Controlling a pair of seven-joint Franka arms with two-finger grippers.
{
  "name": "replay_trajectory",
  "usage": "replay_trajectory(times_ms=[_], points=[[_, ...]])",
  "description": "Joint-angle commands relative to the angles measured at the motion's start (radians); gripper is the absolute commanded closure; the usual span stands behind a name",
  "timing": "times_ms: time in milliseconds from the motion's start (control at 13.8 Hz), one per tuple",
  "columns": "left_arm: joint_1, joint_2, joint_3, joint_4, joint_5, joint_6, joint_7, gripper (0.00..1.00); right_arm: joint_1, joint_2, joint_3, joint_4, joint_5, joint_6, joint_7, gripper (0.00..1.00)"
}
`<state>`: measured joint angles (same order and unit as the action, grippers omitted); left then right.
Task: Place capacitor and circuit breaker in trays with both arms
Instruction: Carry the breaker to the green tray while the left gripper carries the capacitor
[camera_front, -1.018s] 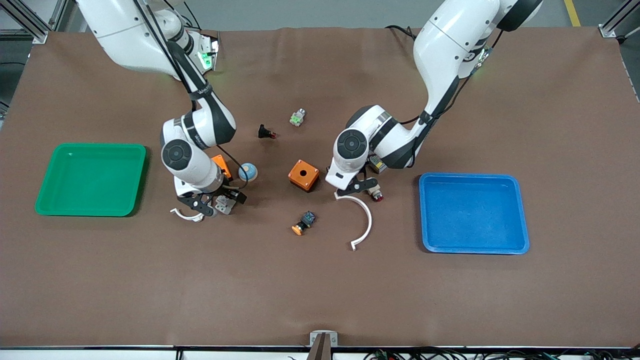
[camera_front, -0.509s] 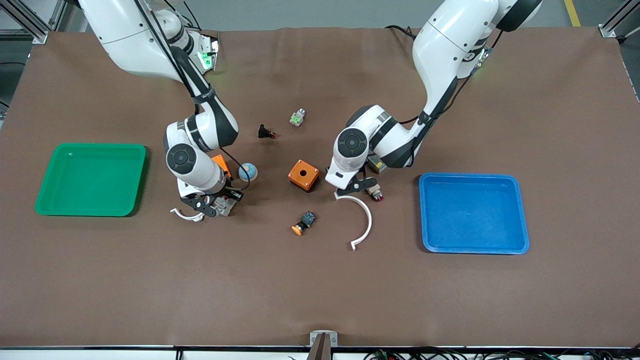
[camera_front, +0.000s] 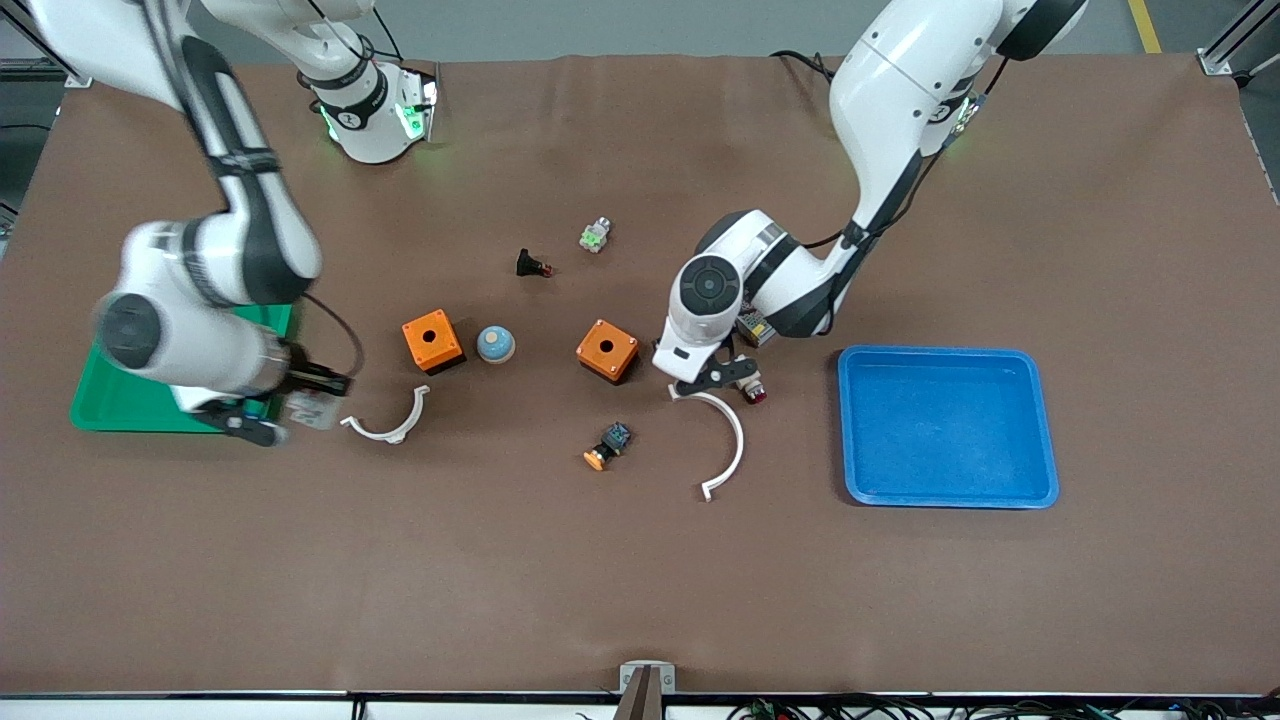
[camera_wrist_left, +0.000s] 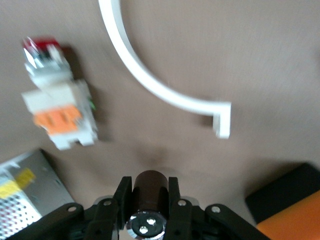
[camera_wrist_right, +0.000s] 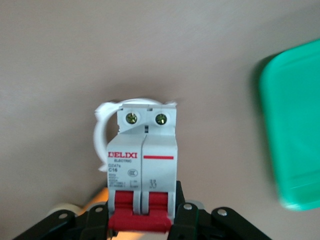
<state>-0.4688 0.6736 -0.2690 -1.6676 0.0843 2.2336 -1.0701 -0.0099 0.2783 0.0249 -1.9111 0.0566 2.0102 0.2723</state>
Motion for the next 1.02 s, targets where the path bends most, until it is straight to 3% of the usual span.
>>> replay_trajectory(times_ms=[0,364,655,727,800,945], points=[[0.111,-0.133,-0.003,-0.018,0.017,-0.066,0.053,1.0,-0.164,-0.037,0.023,-0.069,-0.007,0.011,-0.283,0.98],[0.37,-0.2,-0.003,-0.024,0.017,-0.167,0.333,0.99,-0.369,-0.028,0.023,-0.245,-0.007,0.269,-0.697,0.98],[0.531,-0.137,-0.003,-0.027,0.13,-0.155,0.407,0.99,-0.424,-0.01,0.023,-0.344,-0.007,0.41,-0.771,0.92],[0.556,-0.114,-0.004,-0.027,0.134,-0.152,0.407,0.99,-0.426,-0.004,0.023,-0.347,-0.007,0.424,-0.769,0.88],[0.577,-0.094,-0.004,-0.027,0.134,-0.143,0.409,0.99,-0.424,0.007,0.023,-0.345,-0.007,0.426,-0.769,0.77],[0.605,-0.062,-0.004,-0.035,0.135,-0.14,0.43,0.95,-0.421,0.01,0.023,-0.342,-0.007,0.426,-0.769,0.46]])
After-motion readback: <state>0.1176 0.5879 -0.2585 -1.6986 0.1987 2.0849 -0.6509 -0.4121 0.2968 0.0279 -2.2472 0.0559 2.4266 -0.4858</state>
